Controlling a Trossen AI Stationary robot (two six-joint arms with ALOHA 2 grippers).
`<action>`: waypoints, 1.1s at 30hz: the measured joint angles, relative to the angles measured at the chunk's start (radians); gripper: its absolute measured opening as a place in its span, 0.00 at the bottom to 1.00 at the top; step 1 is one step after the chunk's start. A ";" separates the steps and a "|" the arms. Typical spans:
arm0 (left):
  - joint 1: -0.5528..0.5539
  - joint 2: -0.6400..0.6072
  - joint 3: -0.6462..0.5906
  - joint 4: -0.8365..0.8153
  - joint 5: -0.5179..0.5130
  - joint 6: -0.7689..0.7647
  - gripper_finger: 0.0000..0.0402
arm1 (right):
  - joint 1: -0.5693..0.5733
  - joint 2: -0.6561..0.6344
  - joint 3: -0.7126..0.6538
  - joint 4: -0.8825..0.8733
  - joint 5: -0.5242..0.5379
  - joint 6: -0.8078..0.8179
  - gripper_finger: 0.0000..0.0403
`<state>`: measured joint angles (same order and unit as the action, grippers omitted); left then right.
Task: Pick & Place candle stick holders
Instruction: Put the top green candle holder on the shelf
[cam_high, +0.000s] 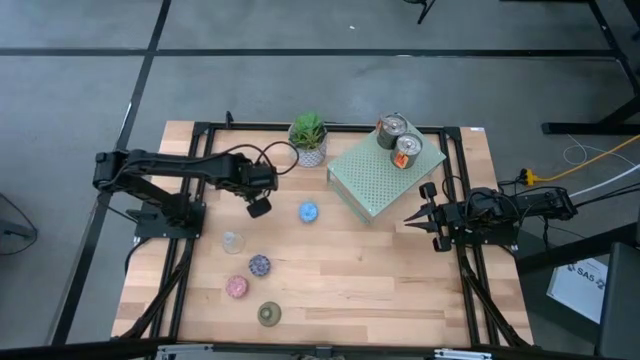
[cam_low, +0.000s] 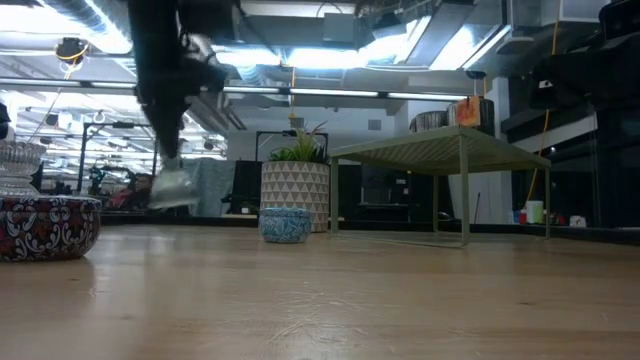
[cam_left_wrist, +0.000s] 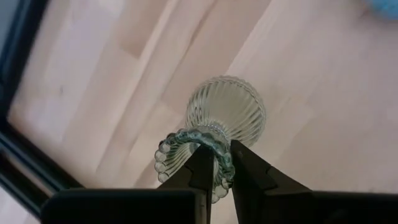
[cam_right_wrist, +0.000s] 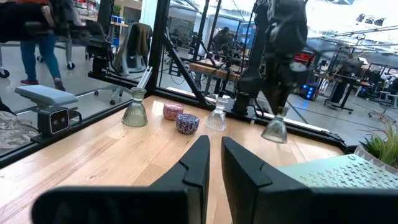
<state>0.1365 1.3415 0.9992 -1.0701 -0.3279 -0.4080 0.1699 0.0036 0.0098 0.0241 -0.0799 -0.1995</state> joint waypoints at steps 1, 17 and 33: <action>-0.008 0.000 0.017 -0.001 -0.005 0.010 0.07 | 0.000 0.000 0.000 0.000 0.000 0.000 0.11; -0.037 0.060 0.323 -0.003 -0.090 0.282 0.07 | 0.000 0.000 0.000 0.000 0.000 0.000 0.11; -0.012 0.420 0.826 -0.074 -0.072 0.659 0.07 | 0.000 0.000 0.000 0.000 0.000 0.000 0.11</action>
<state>0.1244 1.7620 1.8254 -1.1439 -0.4002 0.2510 0.1698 0.0034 0.0098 0.0241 -0.0799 -0.1994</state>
